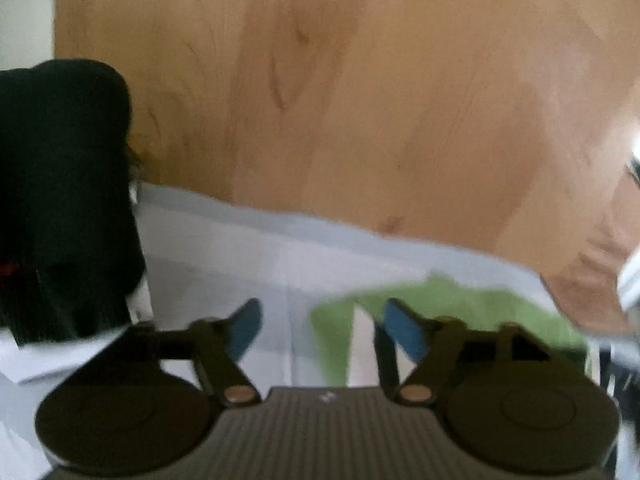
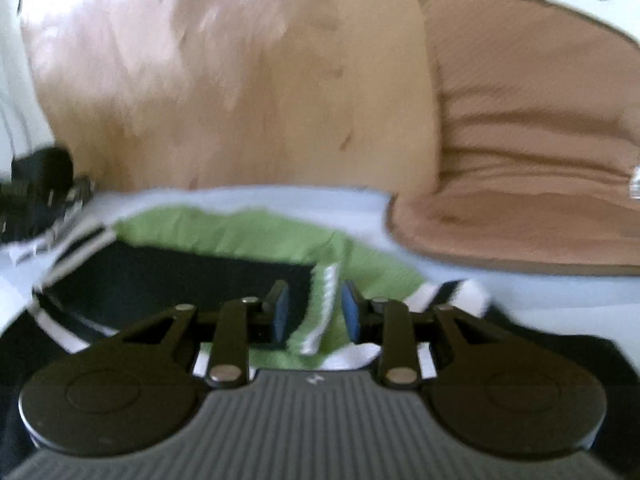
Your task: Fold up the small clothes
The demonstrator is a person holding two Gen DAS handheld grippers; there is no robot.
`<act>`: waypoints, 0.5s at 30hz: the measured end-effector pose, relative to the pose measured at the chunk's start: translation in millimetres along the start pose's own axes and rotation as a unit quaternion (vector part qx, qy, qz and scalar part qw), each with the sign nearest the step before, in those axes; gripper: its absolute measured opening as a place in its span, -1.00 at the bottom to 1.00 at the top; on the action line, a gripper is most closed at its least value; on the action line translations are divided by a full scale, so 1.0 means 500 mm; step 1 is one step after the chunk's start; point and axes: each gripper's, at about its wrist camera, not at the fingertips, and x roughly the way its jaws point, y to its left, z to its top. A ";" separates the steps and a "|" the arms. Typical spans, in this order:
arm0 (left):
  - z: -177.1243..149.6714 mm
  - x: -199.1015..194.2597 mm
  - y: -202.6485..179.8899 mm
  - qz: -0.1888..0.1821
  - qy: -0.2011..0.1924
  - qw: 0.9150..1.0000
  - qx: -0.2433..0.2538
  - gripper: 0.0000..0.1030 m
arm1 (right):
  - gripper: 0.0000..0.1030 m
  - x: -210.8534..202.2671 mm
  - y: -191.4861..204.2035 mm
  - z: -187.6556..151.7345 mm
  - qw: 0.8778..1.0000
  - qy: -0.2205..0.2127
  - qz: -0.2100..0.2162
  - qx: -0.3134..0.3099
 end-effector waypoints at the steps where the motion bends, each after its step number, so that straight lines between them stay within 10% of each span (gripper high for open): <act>1: -0.015 0.004 -0.007 -0.009 0.012 1.000 0.009 0.53 | -0.37 -0.019 -0.010 0.002 1.000 -0.012 -0.003 0.010; 3: -0.039 0.013 -0.015 -0.022 0.032 0.999 0.014 0.10 | -0.37 -0.057 -0.037 0.000 0.999 -0.031 -0.005 0.040; 4: -0.049 0.023 -0.021 -0.025 0.045 0.998 0.020 -0.69 | -0.37 -0.074 -0.049 -0.004 0.998 -0.038 -0.006 0.055; 5: -0.057 0.035 -0.026 -0.020 0.054 0.998 0.026 -0.81 | -0.37 -0.095 -0.061 -0.011 0.997 -0.043 -0.009 0.068; 12: -0.056 0.044 -0.031 0.048 0.024 0.998 0.029 -0.67 | -0.36 -0.242 -0.124 -0.091 0.985 -0.082 -0.063 0.136; 15: -0.061 0.019 -0.051 0.082 0.014 0.996 0.030 -0.08 | -0.34 -0.296 -0.160 -0.140 0.974 -0.098 -0.083 0.189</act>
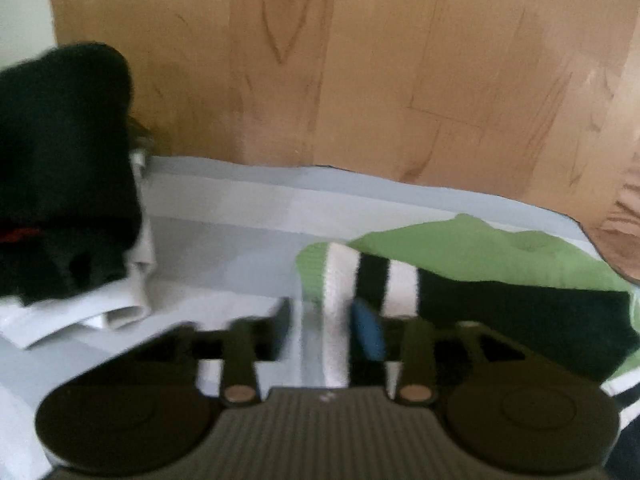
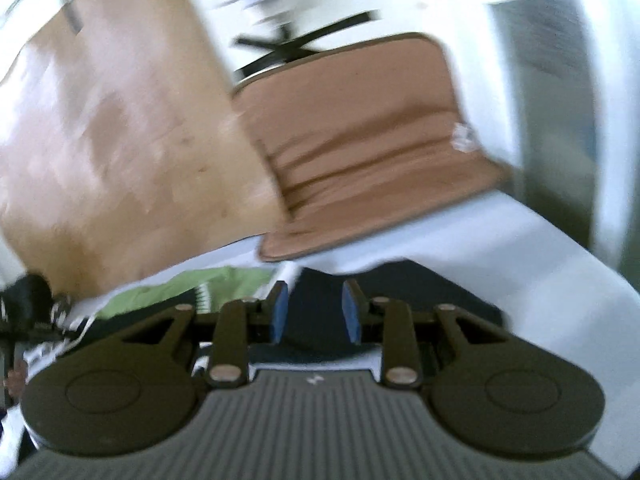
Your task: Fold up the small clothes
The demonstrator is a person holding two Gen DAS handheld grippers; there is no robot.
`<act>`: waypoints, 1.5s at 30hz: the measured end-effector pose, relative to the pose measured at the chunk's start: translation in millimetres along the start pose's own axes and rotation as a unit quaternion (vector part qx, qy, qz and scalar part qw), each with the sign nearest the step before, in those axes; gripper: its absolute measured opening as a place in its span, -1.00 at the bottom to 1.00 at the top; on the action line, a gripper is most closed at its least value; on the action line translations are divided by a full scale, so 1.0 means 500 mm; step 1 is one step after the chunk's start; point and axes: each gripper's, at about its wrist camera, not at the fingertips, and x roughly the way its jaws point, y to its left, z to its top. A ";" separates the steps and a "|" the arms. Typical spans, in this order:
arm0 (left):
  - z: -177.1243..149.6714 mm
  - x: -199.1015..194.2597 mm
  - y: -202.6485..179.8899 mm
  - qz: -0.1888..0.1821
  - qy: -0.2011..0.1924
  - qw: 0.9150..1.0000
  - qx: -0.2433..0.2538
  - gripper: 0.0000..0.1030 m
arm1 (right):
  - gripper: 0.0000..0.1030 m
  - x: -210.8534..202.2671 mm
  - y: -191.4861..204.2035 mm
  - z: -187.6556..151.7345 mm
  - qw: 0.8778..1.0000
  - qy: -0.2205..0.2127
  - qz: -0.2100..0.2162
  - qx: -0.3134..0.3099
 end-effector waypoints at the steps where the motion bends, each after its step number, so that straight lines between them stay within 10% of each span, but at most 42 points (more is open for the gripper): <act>1: 0.000 -0.017 0.000 -0.003 -0.011 1.000 -0.002 -0.05 | -0.33 -0.016 -0.019 -0.010 1.000 -0.003 -0.006 0.025; 12: -0.005 -0.038 -0.114 -0.126 -0.030 0.991 -0.024 -0.08 | -0.33 -0.044 -0.118 -0.048 0.967 -0.034 0.021 0.252; 16: -0.030 0.042 -0.133 -0.118 0.009 0.993 -0.020 -0.19 | -0.30 -0.001 -0.148 -0.035 0.956 -0.013 -0.005 0.293; 22: -0.069 0.053 -0.160 -0.083 -0.055 0.994 0.039 -0.28 | -0.36 0.064 -0.194 -0.042 0.944 -0.012 -0.019 0.330; 24: -0.064 0.058 -0.171 -0.074 -0.054 0.995 0.049 -0.27 | -0.83 0.094 -0.199 -0.020 0.952 -0.009 -0.046 0.302; 32: -0.014 -0.065 -0.078 -0.140 -0.078 0.987 -0.028 0.10 | -0.84 0.078 0.124 0.115 0.995 -0.085 0.045 0.005; 39: -0.023 -0.138 0.056 -0.152 -0.104 0.978 -0.103 0.20 | -0.83 0.144 0.528 -0.035 0.940 -0.052 0.186 -0.282; 45: -0.061 -0.097 0.074 -0.145 -0.055 0.983 -0.099 0.20 | -0.47 0.240 0.609 -0.247 0.885 0.137 0.242 -0.372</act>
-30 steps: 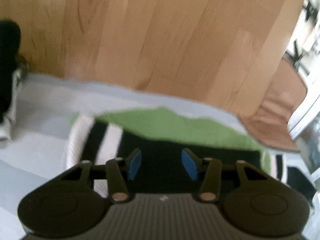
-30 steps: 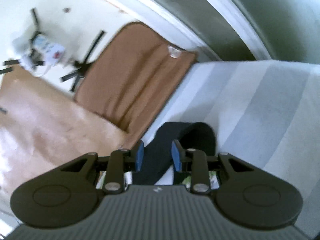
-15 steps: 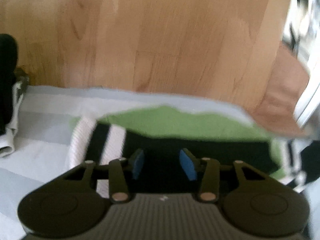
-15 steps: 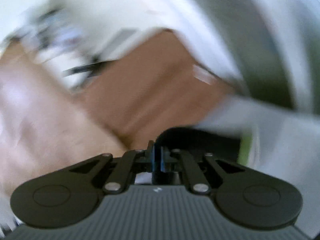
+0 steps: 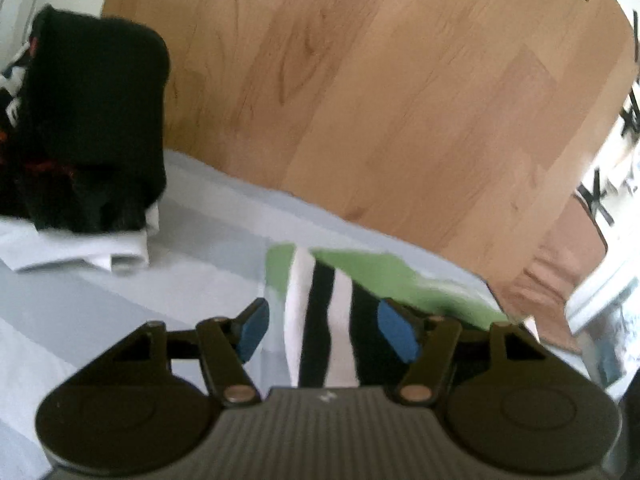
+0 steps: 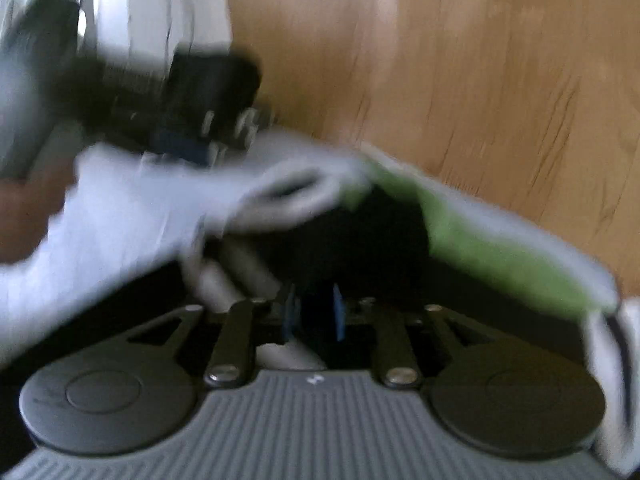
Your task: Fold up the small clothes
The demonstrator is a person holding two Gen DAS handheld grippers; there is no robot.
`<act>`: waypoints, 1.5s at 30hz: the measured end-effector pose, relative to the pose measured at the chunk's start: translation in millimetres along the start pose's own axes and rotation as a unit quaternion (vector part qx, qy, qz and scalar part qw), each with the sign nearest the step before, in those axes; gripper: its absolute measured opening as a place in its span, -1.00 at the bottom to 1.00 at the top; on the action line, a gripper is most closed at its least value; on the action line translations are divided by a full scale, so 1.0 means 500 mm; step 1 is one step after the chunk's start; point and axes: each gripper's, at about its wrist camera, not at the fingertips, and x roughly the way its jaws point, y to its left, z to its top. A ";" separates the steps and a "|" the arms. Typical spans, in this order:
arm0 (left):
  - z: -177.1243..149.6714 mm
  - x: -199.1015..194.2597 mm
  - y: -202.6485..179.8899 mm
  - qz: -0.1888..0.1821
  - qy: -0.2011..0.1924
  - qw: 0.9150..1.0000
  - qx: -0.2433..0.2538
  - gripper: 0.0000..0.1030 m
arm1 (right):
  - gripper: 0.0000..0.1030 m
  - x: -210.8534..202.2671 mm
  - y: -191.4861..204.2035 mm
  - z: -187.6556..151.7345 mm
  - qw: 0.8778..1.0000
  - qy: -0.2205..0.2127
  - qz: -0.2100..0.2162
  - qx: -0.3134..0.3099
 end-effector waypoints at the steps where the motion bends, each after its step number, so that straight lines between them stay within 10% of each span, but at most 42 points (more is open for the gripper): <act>1: -0.005 0.003 -0.002 -0.003 0.001 1.000 0.007 0.21 | -0.35 -0.025 -0.006 -0.016 1.000 -0.011 0.006 0.002; 7: -0.012 0.041 -0.055 -0.030 0.014 0.998 0.051 0.44 | -0.10 -0.227 -0.169 -0.061 0.984 -0.094 -0.068 0.132; 14: 0.005 0.107 -0.100 0.022 0.027 0.996 0.087 0.52 | -0.06 -0.235 -0.328 -0.104 0.948 -0.067 -0.139 0.280; 16: 0.023 0.111 -0.087 0.031 0.025 0.997 0.072 0.51 | -0.80 -0.208 -0.343 -0.117 0.948 -0.042 -0.108 0.297; 21: 0.023 0.111 -0.079 0.056 0.038 0.995 0.078 0.39 | -0.80 -0.168 -0.300 -0.105 0.953 -0.029 -0.232 0.191; 27: -0.015 0.089 -0.105 0.044 0.059 0.992 0.107 0.16 | -0.12 -0.226 -0.268 -0.112 0.951 -0.072 -0.238 0.185; 33: -0.028 0.111 -0.125 0.063 0.097 0.986 0.119 -0.01 | -0.11 -0.266 -0.229 -0.105 0.957 -0.097 -0.204 0.184; 37: -0.035 0.109 -0.143 0.103 0.074 0.983 0.133 -0.90 | -0.11 -0.230 -0.197 -0.101 0.965 -0.080 -0.196 0.155; 45: -0.033 0.021 -0.083 0.120 0.028 0.990 0.072 -0.90 | -0.09 -0.189 -0.229 -0.099 0.960 -0.048 -0.204 0.187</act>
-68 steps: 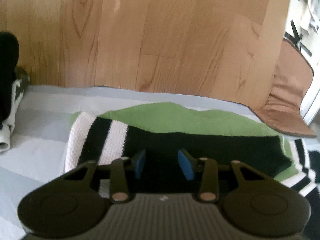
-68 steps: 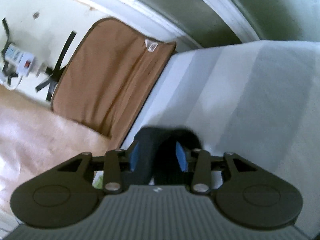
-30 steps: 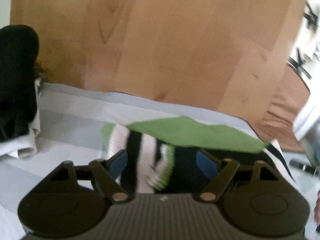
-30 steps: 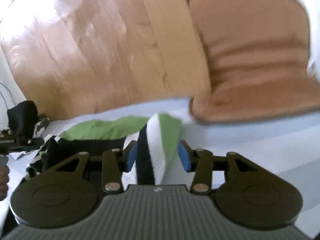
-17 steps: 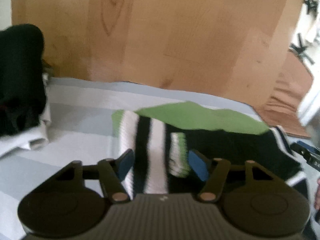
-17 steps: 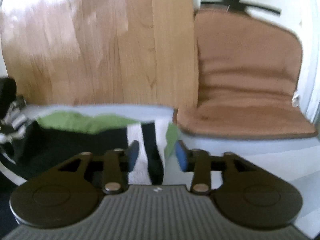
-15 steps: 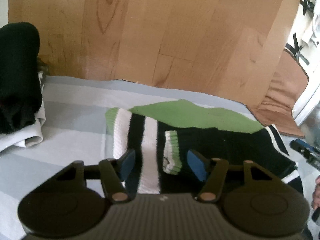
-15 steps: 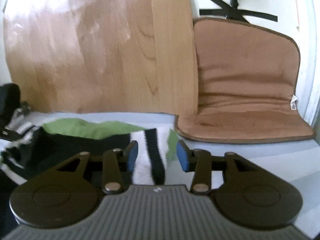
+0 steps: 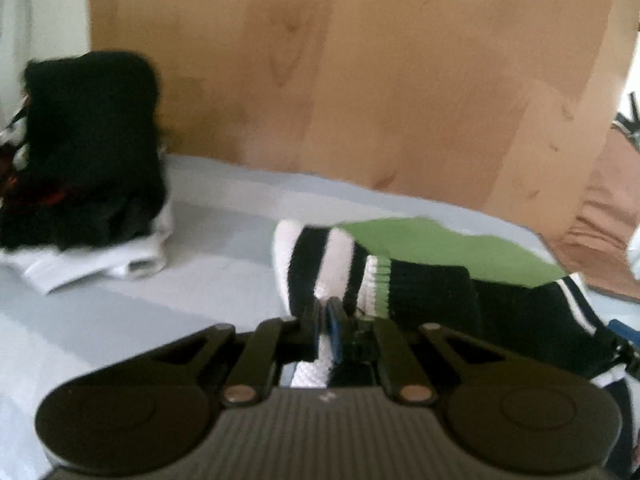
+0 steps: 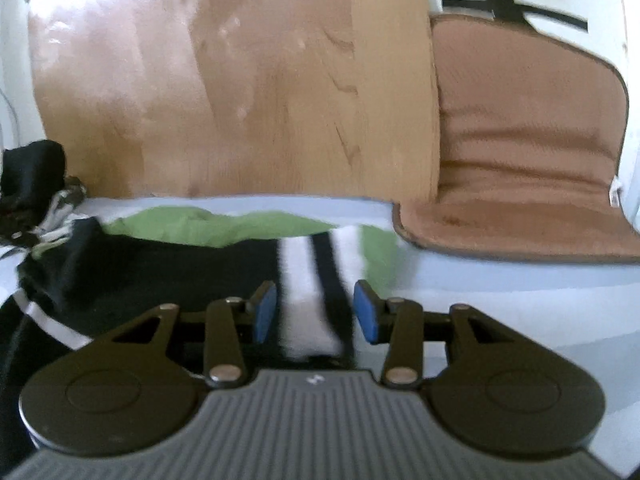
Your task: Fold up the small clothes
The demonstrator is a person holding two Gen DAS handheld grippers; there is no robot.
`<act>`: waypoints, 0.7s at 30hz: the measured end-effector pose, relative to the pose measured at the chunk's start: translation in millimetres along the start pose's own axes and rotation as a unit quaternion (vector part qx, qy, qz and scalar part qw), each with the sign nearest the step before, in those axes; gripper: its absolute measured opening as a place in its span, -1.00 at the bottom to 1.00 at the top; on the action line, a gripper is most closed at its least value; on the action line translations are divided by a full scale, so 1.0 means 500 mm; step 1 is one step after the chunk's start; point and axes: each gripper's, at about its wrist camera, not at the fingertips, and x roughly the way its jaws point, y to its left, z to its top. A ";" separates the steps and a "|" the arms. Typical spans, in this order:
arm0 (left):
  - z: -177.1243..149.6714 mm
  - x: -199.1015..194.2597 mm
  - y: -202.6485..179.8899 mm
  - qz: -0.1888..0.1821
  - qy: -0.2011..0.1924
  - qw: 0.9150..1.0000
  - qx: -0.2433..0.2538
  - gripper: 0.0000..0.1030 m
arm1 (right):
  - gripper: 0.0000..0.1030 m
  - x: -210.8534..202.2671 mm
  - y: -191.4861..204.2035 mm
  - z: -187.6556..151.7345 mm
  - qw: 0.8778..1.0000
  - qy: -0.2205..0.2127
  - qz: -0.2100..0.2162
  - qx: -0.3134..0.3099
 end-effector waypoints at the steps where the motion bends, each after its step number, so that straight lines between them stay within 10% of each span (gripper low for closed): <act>1: -0.011 0.006 0.002 0.005 0.004 1.000 -0.003 -0.84 | -0.03 0.019 -0.005 -0.003 1.000 0.023 -0.004 0.004; 5: -0.022 0.019 0.003 0.007 0.020 1.000 -0.004 -0.73 | -0.01 0.032 -0.055 0.001 0.995 0.046 0.005 0.090; 12: 0.038 -0.034 -0.013 -0.013 -0.057 0.998 0.037 -0.19 | 0.02 0.006 -0.027 0.050 0.997 0.001 0.027 0.065; 21: 0.027 0.000 0.062 -0.006 -0.011 0.998 -0.057 -0.24 | 0.02 0.049 0.241 0.091 0.977 0.003 0.211 -0.032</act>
